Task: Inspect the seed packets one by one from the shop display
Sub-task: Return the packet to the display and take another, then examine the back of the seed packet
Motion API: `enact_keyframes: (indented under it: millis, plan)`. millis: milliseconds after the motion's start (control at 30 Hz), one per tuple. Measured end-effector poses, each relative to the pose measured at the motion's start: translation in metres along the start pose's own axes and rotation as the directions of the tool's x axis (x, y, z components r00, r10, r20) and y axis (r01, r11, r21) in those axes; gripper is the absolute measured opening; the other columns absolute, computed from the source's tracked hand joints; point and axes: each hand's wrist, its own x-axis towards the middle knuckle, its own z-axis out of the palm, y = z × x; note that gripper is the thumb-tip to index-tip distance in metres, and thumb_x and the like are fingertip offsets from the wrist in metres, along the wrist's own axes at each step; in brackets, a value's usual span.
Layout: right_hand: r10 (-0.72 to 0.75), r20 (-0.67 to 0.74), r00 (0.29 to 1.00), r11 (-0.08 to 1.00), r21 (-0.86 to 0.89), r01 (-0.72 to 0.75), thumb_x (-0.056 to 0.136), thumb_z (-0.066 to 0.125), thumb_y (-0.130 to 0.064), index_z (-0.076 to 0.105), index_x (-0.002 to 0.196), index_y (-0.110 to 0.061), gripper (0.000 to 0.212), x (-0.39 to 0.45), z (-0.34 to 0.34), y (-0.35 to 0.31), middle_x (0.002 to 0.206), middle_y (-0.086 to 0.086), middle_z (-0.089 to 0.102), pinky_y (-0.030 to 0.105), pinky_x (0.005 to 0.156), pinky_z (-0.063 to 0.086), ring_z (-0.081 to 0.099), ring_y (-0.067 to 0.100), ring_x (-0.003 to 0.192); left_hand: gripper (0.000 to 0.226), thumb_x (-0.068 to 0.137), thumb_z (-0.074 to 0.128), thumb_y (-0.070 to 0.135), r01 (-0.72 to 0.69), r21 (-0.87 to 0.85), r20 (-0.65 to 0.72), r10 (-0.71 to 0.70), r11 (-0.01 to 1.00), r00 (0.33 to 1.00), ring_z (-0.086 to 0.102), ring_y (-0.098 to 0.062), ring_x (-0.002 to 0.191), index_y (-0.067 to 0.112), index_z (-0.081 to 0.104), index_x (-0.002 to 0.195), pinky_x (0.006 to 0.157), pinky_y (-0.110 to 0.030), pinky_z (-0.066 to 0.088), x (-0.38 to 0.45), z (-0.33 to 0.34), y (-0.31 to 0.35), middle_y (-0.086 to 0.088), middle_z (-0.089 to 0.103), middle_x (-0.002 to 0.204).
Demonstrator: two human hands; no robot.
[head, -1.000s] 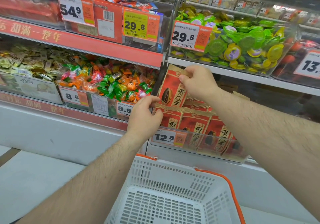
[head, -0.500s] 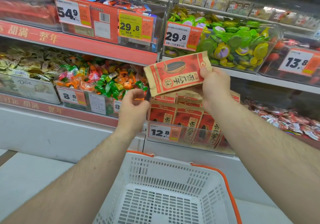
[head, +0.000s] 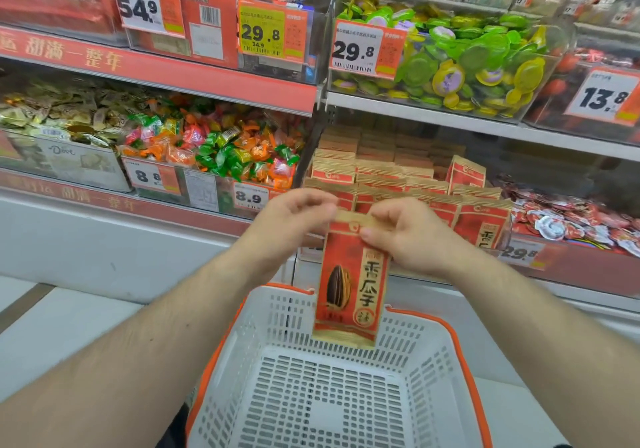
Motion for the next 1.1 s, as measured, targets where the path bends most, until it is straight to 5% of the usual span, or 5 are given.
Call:
enact_keyframes:
  millis: [133, 300, 433, 667, 1100]
  plan:
    - [0.017, -0.062, 0.998, 1.000, -0.018, -0.018, 0.088, 0.071, -0.029, 0.063, 0.064, -0.021, 0.027, -0.013, 0.015, 0.020, 0.065, -0.002, 0.065, 0.042, 0.066, 0.053, 0.061, 0.019, 0.064, 0.019, 0.086, 0.072, 0.001, -0.058, 0.230, 0.023, 0.054, 0.971, 0.998, 0.058, -0.008, 0.063, 0.019, 0.070, 0.079, 0.059, -0.022, 0.051, -0.007, 0.004, -0.010, -0.002, 0.065, 0.071]
    - [0.205, -0.173, 0.963, 0.892, 0.438, -0.112, 0.085, 0.076, -0.018, 0.071, 0.073, -0.013, 0.013, -0.024, 0.032, 0.044, 0.066, 0.011, 0.068, 0.038, 0.053, 0.055, 0.060, 0.022, 0.055, 0.030, 0.082, 0.073, -0.007, -0.096, 0.257, 0.014, 0.095, 0.962, 0.995, 0.063, -0.011, 0.058, 0.022, 0.069, 0.075, 0.057, -0.024, 0.055, -0.009, 0.008, -0.021, 0.004, 0.066, 0.063]
    - [0.244, -0.127, 0.961, 0.756, 0.646, -0.107, 0.093, 0.063, -0.010, 0.072, 0.073, -0.010, 0.022, -0.029, 0.042, 0.053, 0.072, 0.006, 0.073, 0.039, 0.071, 0.057, 0.068, 0.025, 0.073, 0.032, 0.082, 0.069, -0.011, -0.124, 0.226, -0.022, 0.132, 0.966, 0.991, 0.063, -0.005, 0.058, 0.019, 0.062, 0.089, 0.058, -0.021, 0.055, -0.011, 0.014, -0.025, 0.011, 0.062, 0.059]
    - [0.302, -0.185, 0.935, 0.723, 0.684, -0.098, 0.095, 0.062, -0.016, 0.075, 0.073, -0.008, 0.026, -0.023, 0.043, 0.058, 0.082, 0.009, 0.075, 0.058, 0.088, 0.053, 0.070, 0.034, 0.089, 0.035, 0.081, 0.071, -0.012, -0.156, 0.214, -0.058, 0.172, 0.964, 0.983, 0.064, -0.010, 0.058, 0.019, 0.060, 0.094, 0.062, -0.024, 0.056, -0.014, 0.021, -0.029, 0.004, 0.063, 0.062]
    - [0.290, -0.229, 0.929, 0.711, 0.701, -0.050, 0.099, 0.056, -0.020, 0.070, 0.080, -0.009, 0.026, -0.028, 0.035, 0.054, 0.081, 0.007, 0.075, 0.042, 0.074, 0.055, 0.071, 0.022, 0.078, 0.015, 0.086, 0.065, 0.023, 0.056, 0.156, 0.089, -0.070, 0.986, 0.994, 0.074, -0.019, 0.080, 0.018, 0.075, 0.095, 0.068, -0.032, 0.061, -0.016, 0.024, -0.034, -0.003, 0.078, 0.090]
